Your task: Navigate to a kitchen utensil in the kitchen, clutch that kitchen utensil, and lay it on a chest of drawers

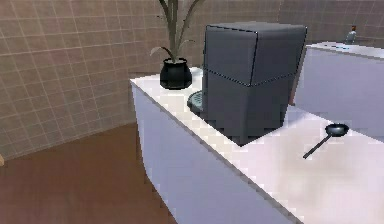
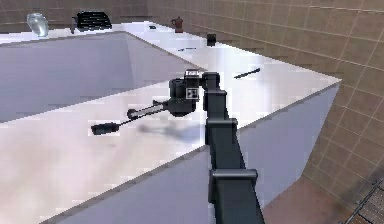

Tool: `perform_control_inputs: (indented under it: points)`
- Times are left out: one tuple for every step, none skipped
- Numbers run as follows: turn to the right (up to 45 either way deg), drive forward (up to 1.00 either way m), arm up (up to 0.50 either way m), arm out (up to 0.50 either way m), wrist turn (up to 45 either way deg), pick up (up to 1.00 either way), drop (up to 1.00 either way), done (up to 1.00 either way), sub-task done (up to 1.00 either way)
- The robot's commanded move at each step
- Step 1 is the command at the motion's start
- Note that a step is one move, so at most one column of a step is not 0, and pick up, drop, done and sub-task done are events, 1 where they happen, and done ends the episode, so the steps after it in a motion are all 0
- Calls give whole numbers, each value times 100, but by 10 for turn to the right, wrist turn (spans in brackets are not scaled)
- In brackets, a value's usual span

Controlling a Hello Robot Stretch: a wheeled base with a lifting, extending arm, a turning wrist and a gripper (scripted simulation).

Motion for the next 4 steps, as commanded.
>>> perform_control_inputs:
  points:
    - [0, 0, 6, 0, 0, 0, 0, 0, 0]
    - [0, 0, 0, 0, -450, 0, 0, 0, 0]
    - [0, 0, 0, 0, -420, 0, 0, 0, 0]
    - [0, 0, 0, -36, 0, 0, 0, 0, 0]
